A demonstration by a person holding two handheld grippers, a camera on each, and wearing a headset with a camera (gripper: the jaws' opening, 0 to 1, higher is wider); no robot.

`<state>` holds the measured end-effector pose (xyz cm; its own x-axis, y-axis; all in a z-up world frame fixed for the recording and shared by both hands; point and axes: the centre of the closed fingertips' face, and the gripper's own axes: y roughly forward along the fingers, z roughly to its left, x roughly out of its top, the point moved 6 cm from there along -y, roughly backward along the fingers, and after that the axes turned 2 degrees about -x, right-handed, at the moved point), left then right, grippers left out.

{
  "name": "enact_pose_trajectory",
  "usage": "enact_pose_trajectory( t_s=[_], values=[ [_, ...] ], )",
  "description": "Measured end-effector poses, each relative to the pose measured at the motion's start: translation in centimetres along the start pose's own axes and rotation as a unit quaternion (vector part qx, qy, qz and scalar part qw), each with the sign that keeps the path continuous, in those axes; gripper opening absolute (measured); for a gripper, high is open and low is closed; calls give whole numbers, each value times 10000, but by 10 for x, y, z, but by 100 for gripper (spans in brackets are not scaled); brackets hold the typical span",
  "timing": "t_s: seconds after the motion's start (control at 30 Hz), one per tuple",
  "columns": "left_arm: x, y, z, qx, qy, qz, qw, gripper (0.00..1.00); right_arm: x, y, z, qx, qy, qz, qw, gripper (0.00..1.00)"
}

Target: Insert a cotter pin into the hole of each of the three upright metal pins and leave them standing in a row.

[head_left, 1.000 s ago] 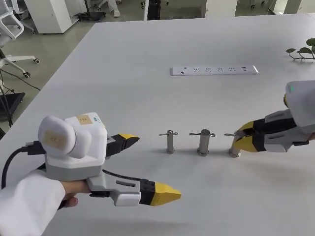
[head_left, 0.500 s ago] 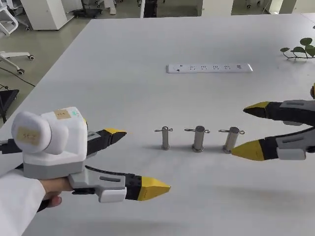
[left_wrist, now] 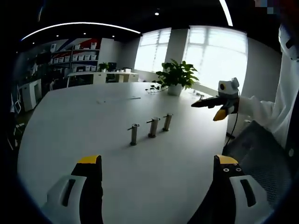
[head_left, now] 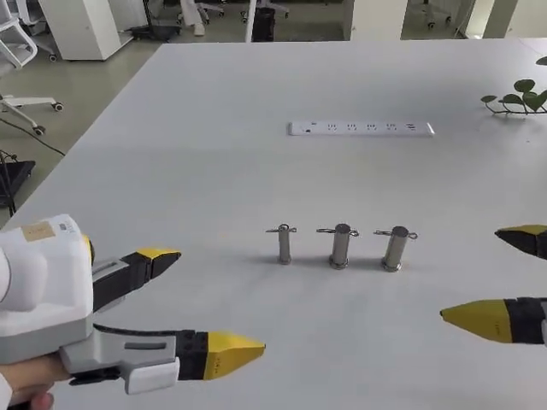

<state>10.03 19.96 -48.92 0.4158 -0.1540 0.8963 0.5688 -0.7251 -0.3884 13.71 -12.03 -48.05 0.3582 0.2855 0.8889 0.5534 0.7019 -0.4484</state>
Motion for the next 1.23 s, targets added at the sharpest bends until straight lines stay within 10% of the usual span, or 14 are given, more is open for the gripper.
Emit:
enact_pose_trajectory(
  t_s=[0.63, 0.77, 1.23],
  values=[
    [-12, -34, -12, 851, -165, 26, 9962, 99, -18, -11, 21, -115, -221, 688, 9973, 93],
    [-13, -42, -7, 1387, 85, 205, 9901, 99, -23, -12, 20, -125, -108, 821, 9965, 92],
    [-3, -57, -21, 2076, -226, 160, 9778, 97, -9, -18, 12, 230, -179, 1089, 9936, 91]
  ],
)
